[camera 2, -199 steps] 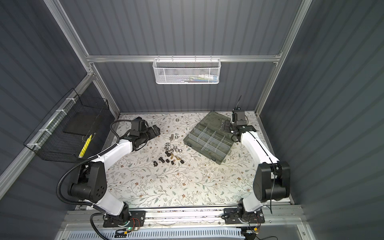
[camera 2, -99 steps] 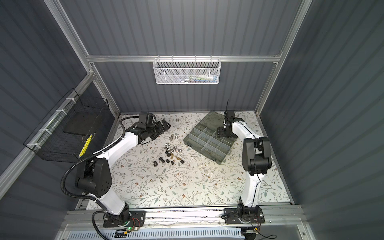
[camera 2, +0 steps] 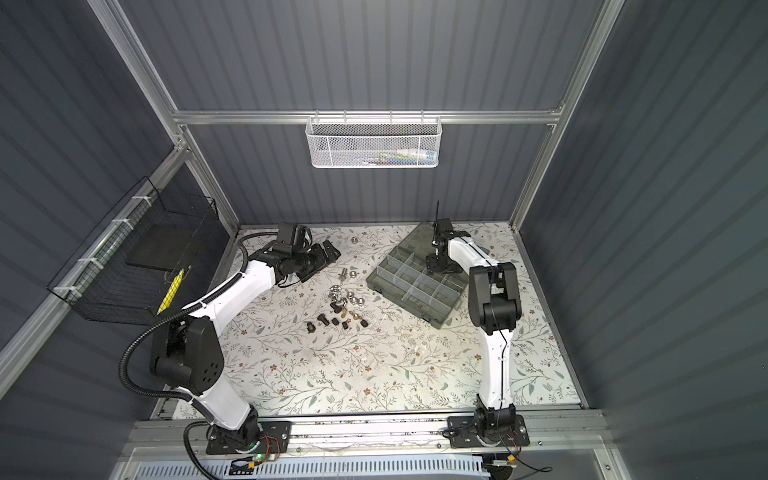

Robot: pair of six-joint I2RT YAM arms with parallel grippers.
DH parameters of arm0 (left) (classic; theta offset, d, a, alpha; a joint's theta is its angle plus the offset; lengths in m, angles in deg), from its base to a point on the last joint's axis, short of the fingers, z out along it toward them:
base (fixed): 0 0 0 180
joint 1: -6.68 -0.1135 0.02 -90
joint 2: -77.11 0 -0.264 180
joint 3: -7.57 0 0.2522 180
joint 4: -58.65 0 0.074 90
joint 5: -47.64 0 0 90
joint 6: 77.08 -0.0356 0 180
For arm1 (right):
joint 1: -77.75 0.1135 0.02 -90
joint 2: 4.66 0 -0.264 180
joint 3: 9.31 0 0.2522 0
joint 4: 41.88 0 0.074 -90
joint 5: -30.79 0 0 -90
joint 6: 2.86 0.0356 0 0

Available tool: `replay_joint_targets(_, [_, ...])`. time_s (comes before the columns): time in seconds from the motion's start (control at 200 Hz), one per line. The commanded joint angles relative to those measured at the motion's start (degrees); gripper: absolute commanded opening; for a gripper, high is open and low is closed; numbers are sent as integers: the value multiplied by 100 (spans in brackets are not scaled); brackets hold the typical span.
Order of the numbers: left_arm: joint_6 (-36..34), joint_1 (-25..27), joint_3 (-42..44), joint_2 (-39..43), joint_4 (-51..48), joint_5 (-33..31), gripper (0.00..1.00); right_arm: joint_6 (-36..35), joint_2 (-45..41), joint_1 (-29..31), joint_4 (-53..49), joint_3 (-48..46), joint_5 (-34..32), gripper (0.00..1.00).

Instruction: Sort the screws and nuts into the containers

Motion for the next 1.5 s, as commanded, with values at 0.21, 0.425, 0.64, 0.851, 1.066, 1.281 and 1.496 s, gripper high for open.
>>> replay_joint_targets(0.21, [82, -10, -115, 110, -30, 47, 100, 435, 110, 0, -889, 108, 163, 71])
replay_joint_targets(0.425, [271, -6, -364, -181, 56, 311, 100, 727, -265, -9, -897, -512, 168, 66])
replay_joint_targets(0.64, [361, 3, -446, -353, 184, 393, 100, 911, -551, -9, -1033, -1071, 329, 59])
replay_joint_targets(0.851, [399, 20, -406, -380, 208, 404, 100, 1478, -912, -66, -954, -1774, 640, 48])
replay_joint_targets(1.066, [457, 29, -267, -310, 338, 387, 100, 1868, -1238, -130, -833, -2362, 740, 40])
replay_joint_targets(1.281, [513, 50, -267, -369, 371, 398, 100, 2045, -1488, -194, -914, -2575, 591, 34])
replay_joint_targets(1.496, [529, 79, -361, -414, 356, 388, 100, 2413, -1524, -181, -961, -2364, 567, 31])
